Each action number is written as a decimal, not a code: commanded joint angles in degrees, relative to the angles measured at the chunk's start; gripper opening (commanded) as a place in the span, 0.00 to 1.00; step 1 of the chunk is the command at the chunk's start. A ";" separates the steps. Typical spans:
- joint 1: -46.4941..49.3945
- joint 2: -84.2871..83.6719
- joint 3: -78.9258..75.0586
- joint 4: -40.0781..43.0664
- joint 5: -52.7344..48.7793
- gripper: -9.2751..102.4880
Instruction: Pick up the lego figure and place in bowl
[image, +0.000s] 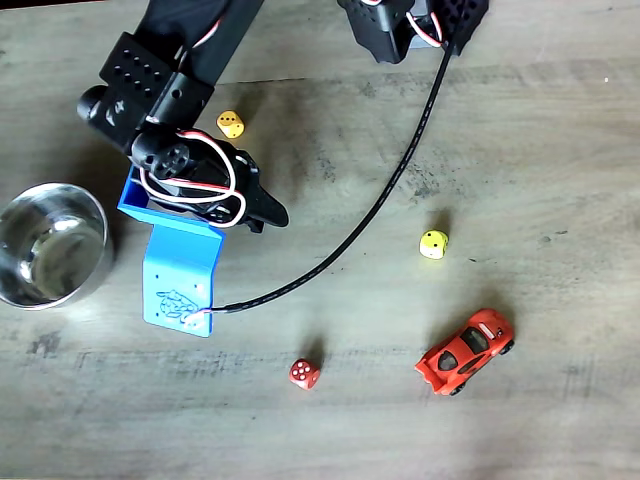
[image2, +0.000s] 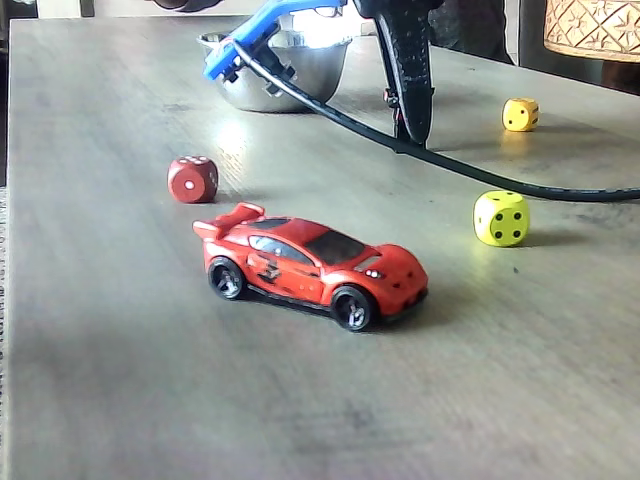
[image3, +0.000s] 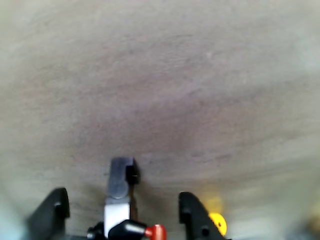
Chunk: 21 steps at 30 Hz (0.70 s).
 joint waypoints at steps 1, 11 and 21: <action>-0.35 0.70 -0.88 -0.35 -0.35 0.31; -0.35 1.32 -0.88 -0.35 -0.35 0.31; -0.35 1.41 -0.97 -0.44 -0.35 0.31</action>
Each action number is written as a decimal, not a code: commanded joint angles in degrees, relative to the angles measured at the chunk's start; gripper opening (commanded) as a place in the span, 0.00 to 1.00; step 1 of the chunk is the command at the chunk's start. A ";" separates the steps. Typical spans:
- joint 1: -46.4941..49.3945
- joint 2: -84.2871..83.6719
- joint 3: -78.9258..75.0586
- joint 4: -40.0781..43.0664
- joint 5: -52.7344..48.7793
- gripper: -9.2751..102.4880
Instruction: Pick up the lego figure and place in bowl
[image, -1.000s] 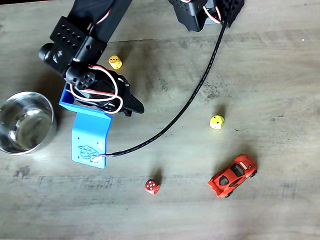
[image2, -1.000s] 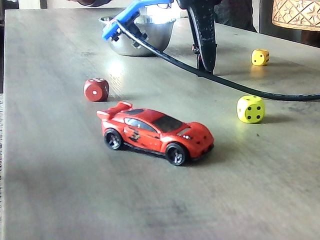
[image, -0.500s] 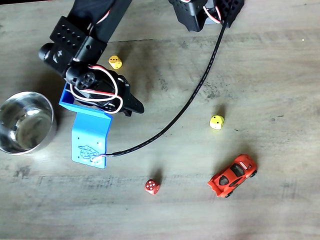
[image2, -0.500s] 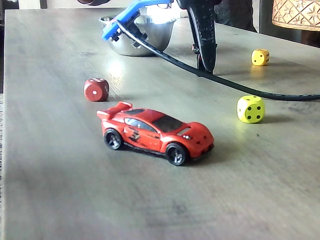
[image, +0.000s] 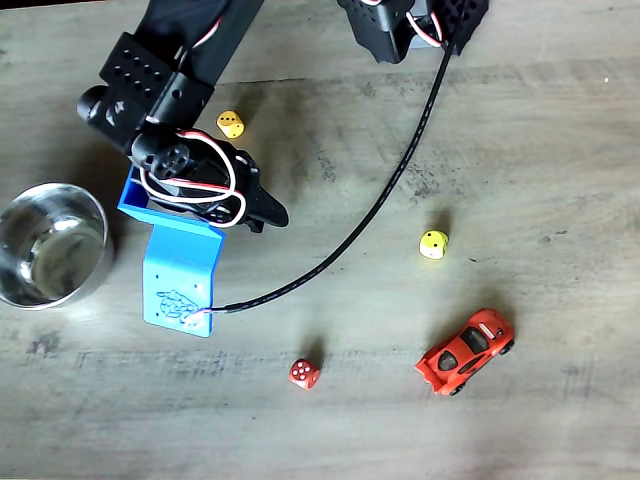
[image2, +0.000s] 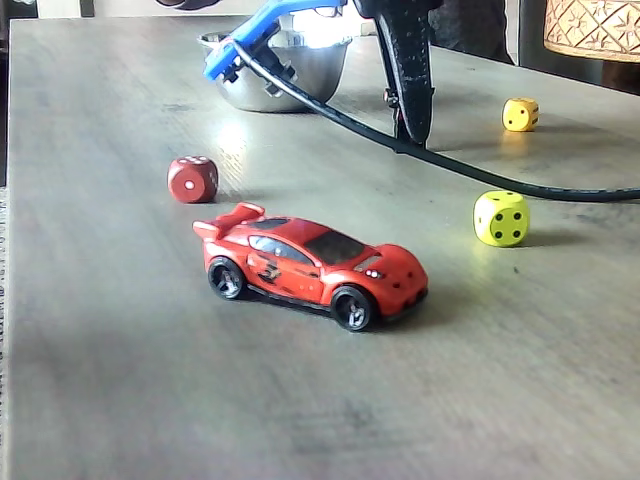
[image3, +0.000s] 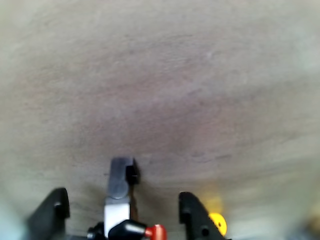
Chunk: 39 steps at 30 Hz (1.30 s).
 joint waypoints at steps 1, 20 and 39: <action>-0.35 1.41 -1.05 -0.44 -0.35 0.31; -0.35 1.49 -1.05 -0.44 -0.35 0.19; -0.35 5.10 -1.05 -0.44 -0.26 0.10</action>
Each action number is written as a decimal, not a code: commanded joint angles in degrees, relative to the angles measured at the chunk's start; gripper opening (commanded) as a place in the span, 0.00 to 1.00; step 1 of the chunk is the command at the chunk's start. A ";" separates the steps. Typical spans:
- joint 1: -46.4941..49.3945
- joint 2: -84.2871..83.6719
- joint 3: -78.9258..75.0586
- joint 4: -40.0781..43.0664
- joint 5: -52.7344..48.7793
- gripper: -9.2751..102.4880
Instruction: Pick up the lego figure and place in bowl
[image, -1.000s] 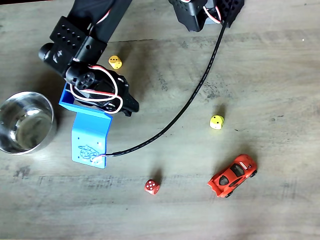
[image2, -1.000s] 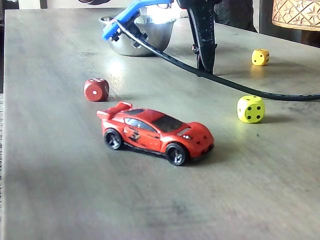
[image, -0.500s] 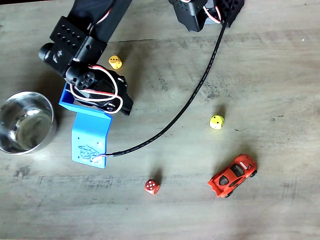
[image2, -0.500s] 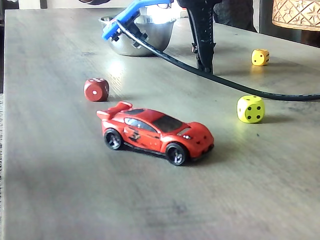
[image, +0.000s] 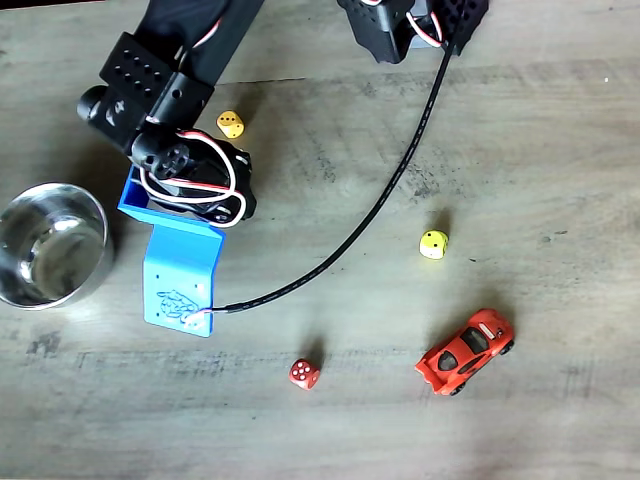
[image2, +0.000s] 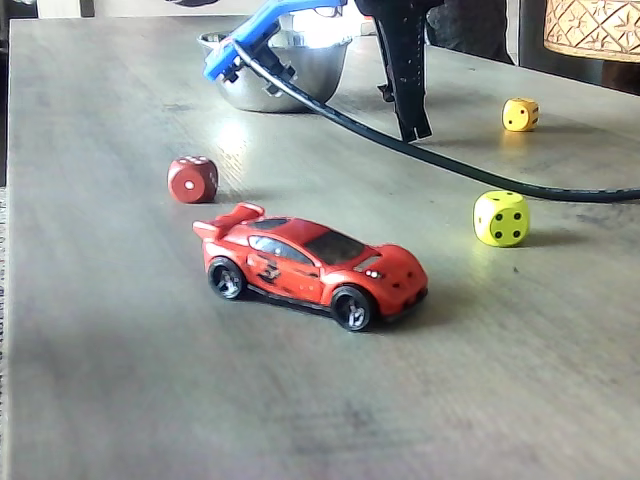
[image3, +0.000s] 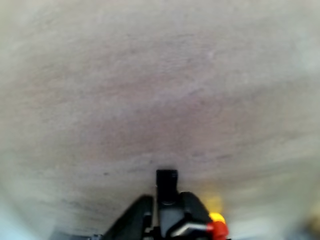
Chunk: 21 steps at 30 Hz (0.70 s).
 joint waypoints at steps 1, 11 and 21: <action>-0.26 5.54 -1.05 -0.53 0.09 0.10; 0.79 14.59 -4.66 -0.62 0.35 0.10; 6.50 9.23 -17.40 -0.62 0.18 0.10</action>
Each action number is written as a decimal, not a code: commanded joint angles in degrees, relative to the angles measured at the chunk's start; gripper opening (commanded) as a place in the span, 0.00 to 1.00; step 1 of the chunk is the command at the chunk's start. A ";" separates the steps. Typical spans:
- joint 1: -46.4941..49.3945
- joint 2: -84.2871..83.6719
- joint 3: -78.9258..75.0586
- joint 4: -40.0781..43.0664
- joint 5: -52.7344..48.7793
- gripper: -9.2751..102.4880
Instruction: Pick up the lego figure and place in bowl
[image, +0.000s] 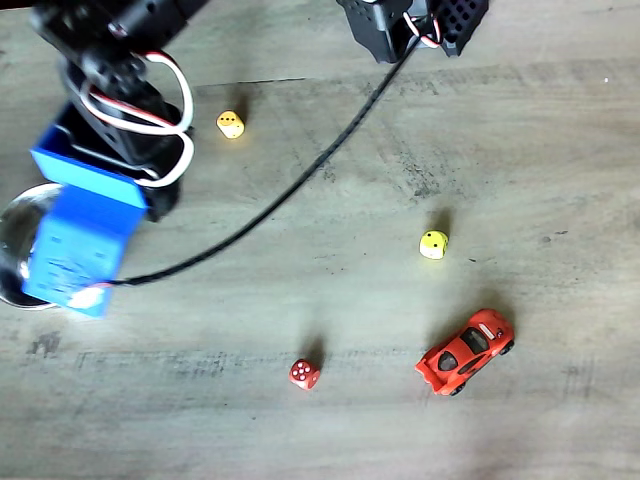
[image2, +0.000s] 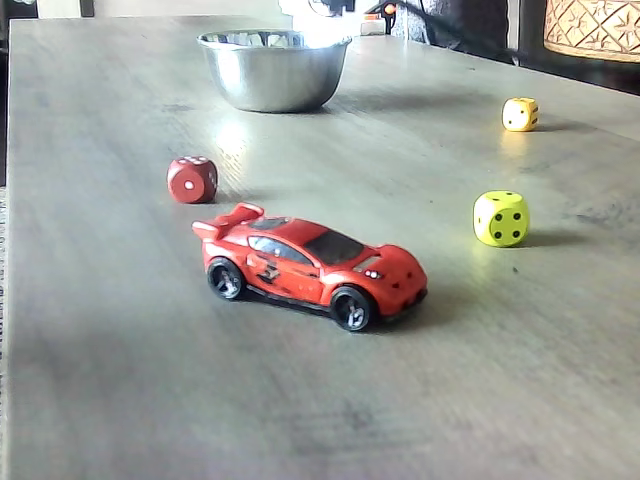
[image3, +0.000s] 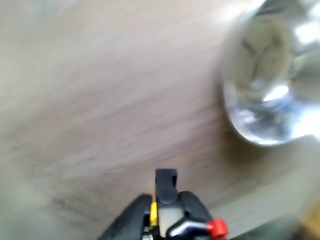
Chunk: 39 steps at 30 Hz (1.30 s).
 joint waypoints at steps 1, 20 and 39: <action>1.93 -1.14 -6.94 -0.53 0.18 0.10; 8.35 -17.93 -18.02 -15.12 0.09 0.10; 8.26 -18.11 -17.58 -14.68 0.00 0.22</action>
